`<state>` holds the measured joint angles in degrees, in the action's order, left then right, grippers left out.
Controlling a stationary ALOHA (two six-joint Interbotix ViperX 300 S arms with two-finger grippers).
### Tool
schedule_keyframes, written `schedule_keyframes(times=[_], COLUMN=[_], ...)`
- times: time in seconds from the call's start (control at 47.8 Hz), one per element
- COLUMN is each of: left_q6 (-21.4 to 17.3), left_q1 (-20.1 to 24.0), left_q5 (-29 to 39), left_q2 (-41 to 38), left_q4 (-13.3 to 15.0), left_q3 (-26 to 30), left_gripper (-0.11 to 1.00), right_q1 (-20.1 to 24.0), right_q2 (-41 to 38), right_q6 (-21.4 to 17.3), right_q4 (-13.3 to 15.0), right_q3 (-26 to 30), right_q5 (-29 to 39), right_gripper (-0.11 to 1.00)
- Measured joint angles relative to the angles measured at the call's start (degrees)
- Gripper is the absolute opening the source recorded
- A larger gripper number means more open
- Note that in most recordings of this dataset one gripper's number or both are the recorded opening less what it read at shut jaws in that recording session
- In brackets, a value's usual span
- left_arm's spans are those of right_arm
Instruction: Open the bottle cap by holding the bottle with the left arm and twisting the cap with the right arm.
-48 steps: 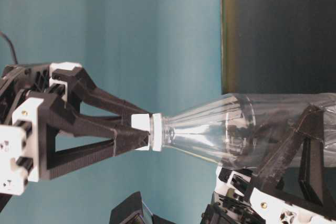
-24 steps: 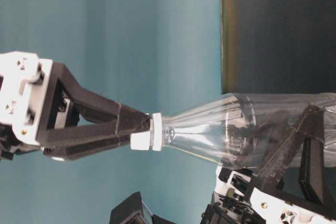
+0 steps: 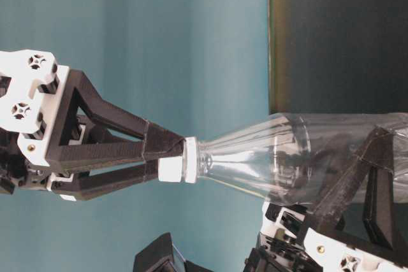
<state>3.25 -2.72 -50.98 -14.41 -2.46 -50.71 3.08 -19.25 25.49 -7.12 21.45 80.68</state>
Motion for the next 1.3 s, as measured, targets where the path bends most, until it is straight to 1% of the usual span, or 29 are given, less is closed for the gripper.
schedule_keyframes(times=[0.188,0.209,0.23,0.334,0.376,0.418,0.543,0.627,0.69,0.732,0.836,0.941,1.024,1.15,1.254,1.296], left_q6=[0.00,0.00,0.00,0.00,0.00,0.00,0.00,0.00,0.00,-0.09,0.09,0.35,0.35,0.44,0.44,0.53], left_q1=[0.00,0.00,0.00,0.00,0.00,0.00,0.00,0.00,0.00,-0.18,0.00,0.00,-0.18,-0.18,-0.18,0.00], left_q5=[0.00,0.00,0.00,0.00,0.00,0.00,0.00,0.00,0.00,0.00,0.00,0.00,0.00,0.09,0.18,0.35], left_q2=[0.00,-0.09,0.00,0.00,0.00,0.00,0.00,0.00,0.00,0.00,0.00,0.00,0.09,0.18,0.26,0.26], left_q4=[0.00,0.00,0.00,0.00,0.09,0.00,0.00,0.00,0.00,0.00,0.09,0.09,0.09,0.00,0.00,0.00], left_q3=[0.00,0.00,0.00,0.00,0.00,0.00,0.00,0.00,0.00,0.00,0.00,-0.09,0.00,0.00,0.00,0.00], left_gripper=[0.80,0.80,0.80,0.80,0.80,0.80,0.80,0.80,0.80,0.80,0.80,0.80,0.80,0.80,0.80,0.80], right_q1=[0.09,0.09,0.09,0.18,0.26,0.26,0.44,0.35,0.44,0.53,0.35,-0.44,-1.14,-1.93,-0.97,-0.44], right_q2=[0.26,0.35,0.35,0.44,0.62,0.79,1.58,2.29,2.81,3.08,3.16,2.55,1.23,-0.62,-2.02,-2.46], right_q6=[-0.53,-0.62,-0.70,-1.32,-1.85,-2.81,-7.03,-12.13,-17.23,-22.94,-39.20,-52.21,-58.36,-65.13,-69.52,-70.31], right_q4=[0.09,0.09,0.09,0.09,0.26,0.62,1.05,1.23,1.32,1.41,1.41,1.41,1.32,1.32,1.32,1.23], right_q3=[-0.44,-0.44,-0.53,-0.88,-0.88,-0.88,-0.88,-0.88,-0.70,-0.09,2.64,6.15,8.70,11.43,12.13,12.13], right_q5=[0.09,0.09,0.09,0.35,0.18,-0.09,-0.26,0.18,0.70,1.14,3.25,5.80,6.68,6.86,7.12,7.47], right_gripper=[0.38,0.40,0.43,0.70,0.77,0.80,0.78,0.78,0.78,0.78,0.78,0.78,0.78,0.78,0.78,0.78])
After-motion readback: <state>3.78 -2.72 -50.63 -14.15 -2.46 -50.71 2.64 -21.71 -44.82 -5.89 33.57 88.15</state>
